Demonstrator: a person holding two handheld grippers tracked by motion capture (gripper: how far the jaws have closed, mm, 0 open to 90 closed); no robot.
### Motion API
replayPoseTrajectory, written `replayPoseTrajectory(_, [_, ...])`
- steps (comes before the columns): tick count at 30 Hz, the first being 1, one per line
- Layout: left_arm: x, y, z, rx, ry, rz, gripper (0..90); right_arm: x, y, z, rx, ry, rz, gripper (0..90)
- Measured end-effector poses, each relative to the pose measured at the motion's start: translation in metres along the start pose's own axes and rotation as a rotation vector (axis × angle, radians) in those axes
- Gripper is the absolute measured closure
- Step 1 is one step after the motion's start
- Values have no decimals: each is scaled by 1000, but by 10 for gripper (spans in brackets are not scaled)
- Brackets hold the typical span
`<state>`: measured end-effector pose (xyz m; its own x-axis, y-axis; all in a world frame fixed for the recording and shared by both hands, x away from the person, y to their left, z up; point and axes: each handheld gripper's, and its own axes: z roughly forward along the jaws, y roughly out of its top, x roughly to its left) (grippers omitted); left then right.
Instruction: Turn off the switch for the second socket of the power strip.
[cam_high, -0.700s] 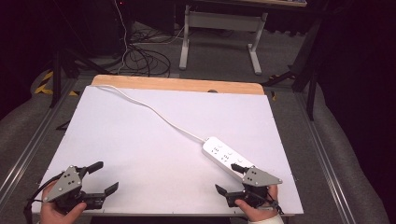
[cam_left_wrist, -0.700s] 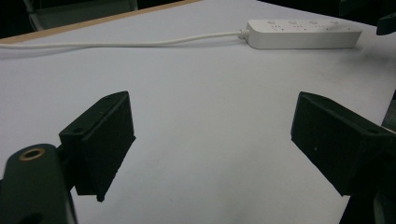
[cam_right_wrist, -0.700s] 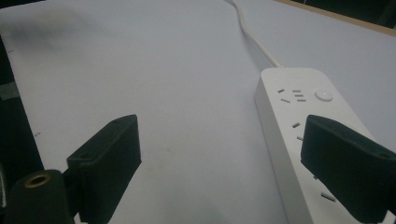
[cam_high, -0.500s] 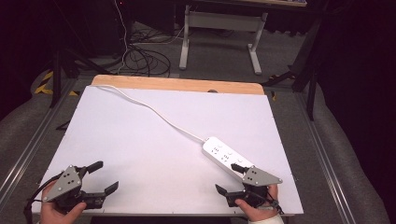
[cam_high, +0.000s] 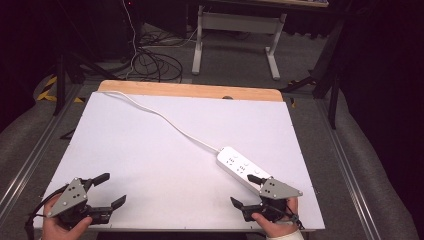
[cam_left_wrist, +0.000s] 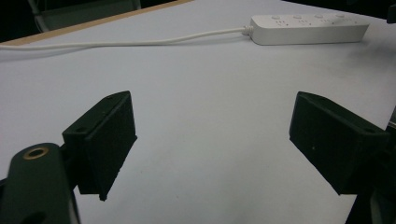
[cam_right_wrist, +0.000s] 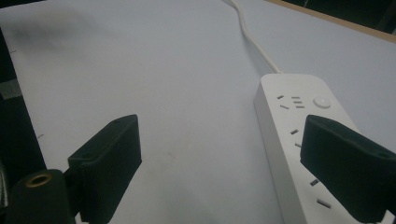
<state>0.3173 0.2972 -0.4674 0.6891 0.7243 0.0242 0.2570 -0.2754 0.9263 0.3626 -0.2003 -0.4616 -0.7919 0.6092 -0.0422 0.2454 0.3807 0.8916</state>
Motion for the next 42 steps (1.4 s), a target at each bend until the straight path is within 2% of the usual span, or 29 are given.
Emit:
replayPoseTrajectory(3, [0,0,0,3,-2,6,155,-1,5,-2,20,-4,-23,153])
replayPoseTrajectory(12, [1,-2,0,27,-6,-11,167,-3,18,-3,14,5,-22,170])
replayPoseTrajectory(17, [0,-1,-1,33,3,7,168,-5,25,-2,18,5,-28,187])
replayPoseTrajectory(25, [-1,-1,-1,42,-3,2,185,-8,33,1,13,2,-26,189])
replayPoseTrajectory(27, [-1,-1,-1,38,0,5,185,-9,35,1,12,3,-34,222])
replayPoseTrajectory(28, [-2,-1,-1,40,0,6,185,-9,36,2,29,28,-44,357])
replayPoseTrajectory(29, [-2,-1,-1,38,0,8,185,-9,36,2,31,36,-48,413])
replayPoseTrajectory(30, [-2,-1,-1,36,-2,9,185,-9,36,2,31,36,-48,413])
replayPoseTrajectory(32, [-2,-1,-1,36,-13,5,183,-10,37,1,41,56,-50,542])
replayPoseTrajectory(35, [-2,-2,-1,40,-11,11,183,-15,42,-2,36,51,-51,665])
replayPoseTrajectory(36, [-2,-2,-1,38,-11,11,183,-18,45,-2,37,67,-54,740])
replayPoseTrajectory(37, [-2,-2,-1,40,-9,9,183,-18,45,-2,37,67,-54,740])
replayPoseTrajectory(38, [-2,-2,-1,40,-7,10,183,-21,48,-1,43,73,-58,805])
replayPoseTrajectory(42, [-3,-2,-1,45,-2,16,191,-27,53,1,52,63,-50,880])
